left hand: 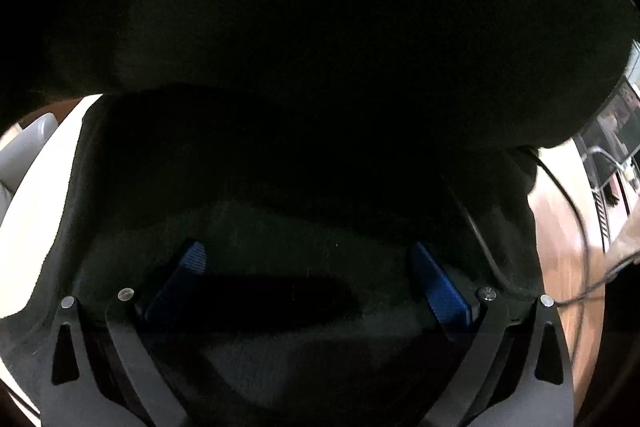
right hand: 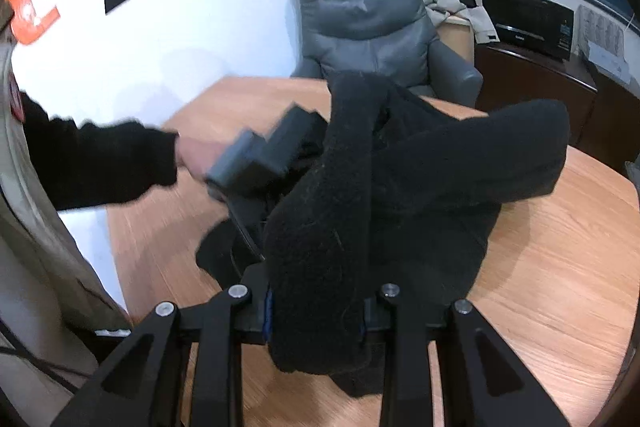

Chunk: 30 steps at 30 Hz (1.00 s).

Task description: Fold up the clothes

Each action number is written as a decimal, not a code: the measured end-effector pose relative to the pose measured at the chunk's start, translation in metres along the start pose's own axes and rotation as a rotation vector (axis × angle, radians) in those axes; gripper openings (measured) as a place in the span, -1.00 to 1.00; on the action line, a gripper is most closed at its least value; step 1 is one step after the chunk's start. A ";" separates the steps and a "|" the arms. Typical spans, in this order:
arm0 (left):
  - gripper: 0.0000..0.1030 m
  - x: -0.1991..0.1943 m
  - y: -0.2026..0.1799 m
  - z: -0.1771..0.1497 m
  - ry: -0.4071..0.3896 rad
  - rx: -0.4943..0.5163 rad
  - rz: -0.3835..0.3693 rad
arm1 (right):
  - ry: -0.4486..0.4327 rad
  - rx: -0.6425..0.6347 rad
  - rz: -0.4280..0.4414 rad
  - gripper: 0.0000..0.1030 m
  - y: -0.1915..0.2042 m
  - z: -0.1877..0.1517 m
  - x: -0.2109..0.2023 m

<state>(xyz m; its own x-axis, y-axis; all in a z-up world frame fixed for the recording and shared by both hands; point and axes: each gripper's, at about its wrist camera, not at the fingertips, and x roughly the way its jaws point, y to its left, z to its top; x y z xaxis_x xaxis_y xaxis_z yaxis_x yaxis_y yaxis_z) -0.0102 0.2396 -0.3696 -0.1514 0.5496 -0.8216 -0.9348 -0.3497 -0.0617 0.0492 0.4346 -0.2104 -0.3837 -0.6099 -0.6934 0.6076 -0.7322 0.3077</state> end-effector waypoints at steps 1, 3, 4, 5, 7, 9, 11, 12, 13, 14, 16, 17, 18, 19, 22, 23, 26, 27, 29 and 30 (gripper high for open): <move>1.00 0.002 -0.004 0.003 -0.008 -0.013 0.003 | -0.015 -0.009 0.012 -0.43 0.006 0.008 -0.001; 1.00 0.006 -0.012 0.008 -0.030 -0.052 0.010 | -0.028 -0.042 0.034 -0.43 0.016 0.020 0.002; 1.00 0.008 -0.014 0.010 -0.036 -0.074 0.014 | -0.030 -0.061 0.045 -0.43 0.019 0.025 0.005; 0.99 0.009 -0.016 0.012 -0.042 -0.096 0.019 | -0.027 -0.071 0.046 -0.43 0.019 0.027 0.007; 0.99 -0.004 -0.014 0.004 -0.097 -0.137 -0.001 | -0.002 -0.052 0.011 -0.43 0.008 0.023 0.008; 0.99 -0.027 -0.010 -0.010 -0.132 -0.200 -0.027 | 0.018 -0.037 -0.006 -0.43 -0.001 0.021 0.008; 0.99 -0.059 -0.011 -0.029 -0.158 -0.236 -0.034 | 0.036 -0.031 -0.018 -0.43 -0.006 0.020 0.009; 0.99 -0.076 -0.012 -0.038 -0.167 -0.252 -0.029 | 0.043 -0.052 -0.012 -0.43 -0.004 0.022 0.012; 0.99 -0.100 -0.015 -0.051 -0.171 -0.274 -0.013 | 0.052 -0.079 -0.006 -0.43 0.000 0.024 0.017; 0.99 -0.125 -0.019 -0.064 -0.174 -0.297 -0.002 | 0.064 -0.109 -0.002 -0.43 0.005 0.026 0.021; 0.99 -0.180 -0.020 -0.087 -0.168 -0.345 0.022 | 0.097 -0.168 0.011 -0.43 0.014 0.025 0.032; 0.99 -0.209 -0.017 -0.097 -0.159 -0.369 0.036 | 0.117 -0.198 0.016 -0.43 0.020 0.024 0.040; 0.99 -0.239 -0.013 -0.108 -0.150 -0.393 0.050 | 0.135 -0.226 0.024 -0.43 0.025 0.025 0.049; 0.99 -0.277 -0.013 -0.113 -0.148 -0.438 0.092 | 0.152 -0.249 0.033 -0.43 0.028 0.025 0.058; 1.00 -0.387 0.010 -0.109 -0.163 -0.572 0.239 | 0.183 -0.290 0.073 -0.43 0.041 0.023 0.078; 1.00 -0.418 0.033 -0.095 -0.183 -0.613 0.301 | 0.194 -0.303 0.083 -0.43 0.045 0.023 0.085; 1.00 -0.519 0.033 -0.099 -0.255 -0.738 0.560 | 0.232 -0.337 0.103 -0.43 0.056 0.021 0.106; 1.00 -0.547 0.033 -0.099 -0.271 -0.772 0.639 | 0.242 -0.344 0.109 -0.42 0.059 0.020 0.112; 1.00 -0.571 0.035 -0.110 -0.254 -0.832 0.743 | 0.252 -0.337 0.118 -0.42 0.061 0.018 0.117; 1.00 -0.573 0.040 -0.111 -0.224 -0.852 0.789 | 0.250 -0.330 0.123 -0.42 0.060 0.018 0.119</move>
<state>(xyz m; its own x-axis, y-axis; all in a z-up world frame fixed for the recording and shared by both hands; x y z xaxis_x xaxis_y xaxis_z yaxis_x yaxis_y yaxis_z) 0.0748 -0.1733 0.0356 -0.7232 0.0464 -0.6891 -0.0547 -0.9985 -0.0098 0.0277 0.3129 -0.2628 -0.1392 -0.5646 -0.8135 0.8438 -0.4976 0.2011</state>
